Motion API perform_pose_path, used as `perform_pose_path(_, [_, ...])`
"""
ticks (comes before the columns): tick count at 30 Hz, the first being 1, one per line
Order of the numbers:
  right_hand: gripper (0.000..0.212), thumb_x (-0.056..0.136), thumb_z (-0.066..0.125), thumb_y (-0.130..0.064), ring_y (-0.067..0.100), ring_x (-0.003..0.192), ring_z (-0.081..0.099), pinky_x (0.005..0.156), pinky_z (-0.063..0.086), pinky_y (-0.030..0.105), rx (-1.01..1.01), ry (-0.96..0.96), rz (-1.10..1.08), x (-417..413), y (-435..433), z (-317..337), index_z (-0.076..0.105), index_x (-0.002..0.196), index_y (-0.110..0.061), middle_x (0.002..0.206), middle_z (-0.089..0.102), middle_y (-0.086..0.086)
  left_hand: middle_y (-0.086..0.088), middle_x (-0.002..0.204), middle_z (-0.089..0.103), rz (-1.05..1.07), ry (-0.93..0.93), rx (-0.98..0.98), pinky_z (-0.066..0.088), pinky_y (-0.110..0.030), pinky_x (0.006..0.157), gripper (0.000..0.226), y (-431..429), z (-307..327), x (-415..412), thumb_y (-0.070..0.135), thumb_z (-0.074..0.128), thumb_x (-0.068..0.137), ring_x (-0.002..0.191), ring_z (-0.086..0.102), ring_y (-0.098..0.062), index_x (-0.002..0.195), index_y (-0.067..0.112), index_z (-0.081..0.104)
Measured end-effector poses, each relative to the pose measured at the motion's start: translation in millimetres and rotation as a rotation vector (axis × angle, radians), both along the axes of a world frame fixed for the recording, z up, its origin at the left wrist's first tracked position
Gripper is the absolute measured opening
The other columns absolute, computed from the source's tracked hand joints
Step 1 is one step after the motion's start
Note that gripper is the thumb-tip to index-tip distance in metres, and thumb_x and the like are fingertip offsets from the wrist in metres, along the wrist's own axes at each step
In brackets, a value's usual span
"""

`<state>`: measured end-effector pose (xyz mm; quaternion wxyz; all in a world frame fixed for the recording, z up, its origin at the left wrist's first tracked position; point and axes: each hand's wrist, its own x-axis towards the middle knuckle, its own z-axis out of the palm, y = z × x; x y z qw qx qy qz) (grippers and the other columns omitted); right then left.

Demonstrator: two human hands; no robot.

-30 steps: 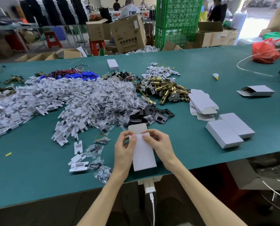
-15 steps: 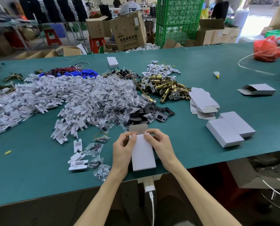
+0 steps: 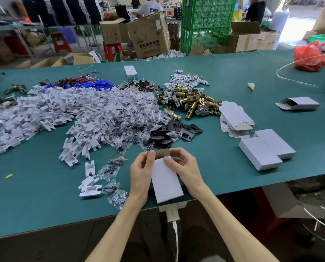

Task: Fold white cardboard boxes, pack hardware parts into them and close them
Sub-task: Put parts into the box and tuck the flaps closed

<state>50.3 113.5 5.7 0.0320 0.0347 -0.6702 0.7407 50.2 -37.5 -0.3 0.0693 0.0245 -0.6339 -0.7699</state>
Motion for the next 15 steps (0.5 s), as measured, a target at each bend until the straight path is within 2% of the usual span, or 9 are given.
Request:
perform_pose_path(3, [0.017,0.091,0.077,-0.013,0.018,0.084,0.068,0.069,0.054,0.031,0.009,-0.007,0.024,1.0,0.6,0.7,0.067,0.104,-0.008,0.100,0.073,0.013,-0.016,0.080,0.063,-0.016,-0.034,-0.015,0.041,-0.044,0.065,0.051,2.0,0.8,-0.1,0.052,0.067,0.095,0.071,0.052,-0.027,0.093,0.002,0.067])
perform_pose_path(4, [0.017,0.090,0.077,-0.013,0.018,0.083,0.068,0.069,0.054,0.030,0.007,-0.008,0.031,1.2,0.3,1.0,0.068,0.103,-0.008,0.098,0.073,0.014,-0.014,0.078,0.060,-0.011,-0.037,-0.019,0.039,-0.045,0.064,0.051,2.0,1.0,-0.3,0.052,0.066,0.092,0.070,0.050,-0.027,0.090,0.001,0.064])
perform_pose_path(7, [0.017,0.090,0.078,-0.012,0.019,0.084,0.068,0.070,0.055,0.032,0.005,-0.001,0.038,1.3,-0.3,1.4,0.068,0.103,-0.006,0.098,0.073,0.015,-0.011,0.076,0.058,-0.010,-0.037,-0.051,0.040,-0.045,0.065,0.031,2.0,1.2,-0.9,0.044,0.066,0.090,0.070,0.050,-0.026,0.078,0.015,0.065])
perform_pose_path(11, [0.016,0.089,0.079,-0.012,0.019,0.084,0.069,0.072,0.055,0.033,0.016,0.009,0.034,2.4,-1.3,2.9,0.071,0.102,-0.008,0.097,0.075,0.009,-0.022,0.086,0.066,-0.009,-0.002,-0.102,0.045,-0.048,0.069,0.016,1.4,-0.7,-2.4,0.027,0.067,0.098,0.076,0.054,-0.027,0.083,0.020,0.072])
perform_pose_path(15, [0.018,0.089,0.079,-0.013,0.024,0.088,0.070,0.075,0.056,0.037,0.039,0.023,0.029,2.5,-1.2,3.4,0.071,0.104,-0.009,0.100,0.076,0.006,-0.018,0.095,0.072,0.003,0.013,-0.130,0.052,-0.058,0.073,0.014,1.1,0.4,-1.9,0.035,0.067,0.093,0.080,0.060,-0.025,0.089,0.022,0.072])
